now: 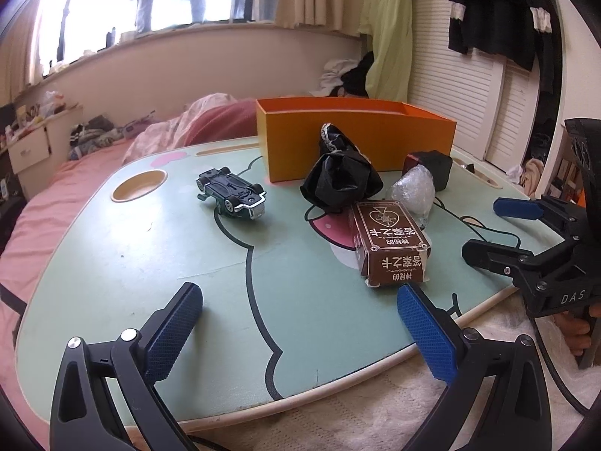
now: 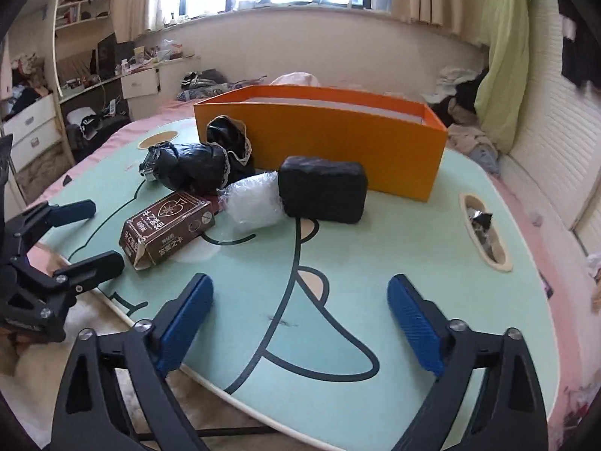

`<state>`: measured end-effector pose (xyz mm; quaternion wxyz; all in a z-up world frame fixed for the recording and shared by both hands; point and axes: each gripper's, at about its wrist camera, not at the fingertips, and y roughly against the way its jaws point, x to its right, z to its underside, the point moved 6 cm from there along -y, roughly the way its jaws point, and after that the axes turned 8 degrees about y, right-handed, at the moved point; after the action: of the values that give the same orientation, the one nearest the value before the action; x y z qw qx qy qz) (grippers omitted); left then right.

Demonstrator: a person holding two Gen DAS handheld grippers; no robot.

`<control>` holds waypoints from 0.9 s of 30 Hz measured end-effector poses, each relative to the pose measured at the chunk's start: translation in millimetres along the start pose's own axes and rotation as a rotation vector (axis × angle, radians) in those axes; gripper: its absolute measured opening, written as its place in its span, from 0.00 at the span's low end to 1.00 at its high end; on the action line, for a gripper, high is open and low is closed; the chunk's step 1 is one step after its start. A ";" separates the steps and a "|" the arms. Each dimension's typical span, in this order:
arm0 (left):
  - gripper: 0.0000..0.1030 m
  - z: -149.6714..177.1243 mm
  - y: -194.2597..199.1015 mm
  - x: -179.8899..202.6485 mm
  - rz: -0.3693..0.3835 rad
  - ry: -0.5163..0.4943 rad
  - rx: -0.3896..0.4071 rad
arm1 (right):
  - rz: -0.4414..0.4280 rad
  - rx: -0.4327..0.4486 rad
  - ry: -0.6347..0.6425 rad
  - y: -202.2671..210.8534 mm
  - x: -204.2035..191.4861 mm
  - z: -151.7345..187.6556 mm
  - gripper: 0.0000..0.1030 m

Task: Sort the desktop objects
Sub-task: 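Place the black lace cloth on the desk and open the right gripper, then grasp the small figurine in the box with the left gripper, lift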

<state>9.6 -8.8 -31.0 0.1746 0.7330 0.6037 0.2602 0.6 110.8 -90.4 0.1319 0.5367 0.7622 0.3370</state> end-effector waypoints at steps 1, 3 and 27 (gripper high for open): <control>1.00 -0.3 -0.5 -0.6 -0.003 0.001 -0.001 | 0.000 0.002 0.001 -2.3 -0.2 -1.9 0.99; 1.00 -0.3 -0.4 -1.0 -0.010 0.002 -0.004 | -0.004 0.007 0.002 -6.1 -0.1 -4.3 0.99; 0.32 -192.6 -119.3 73.9 0.068 0.037 -0.285 | -0.015 0.031 0.010 2.7 1.3 13.5 0.99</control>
<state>-189.2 77.1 68.3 0.2567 0.7158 0.5388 0.3625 9.7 117.5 -98.4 0.1223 0.5310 0.7721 0.3270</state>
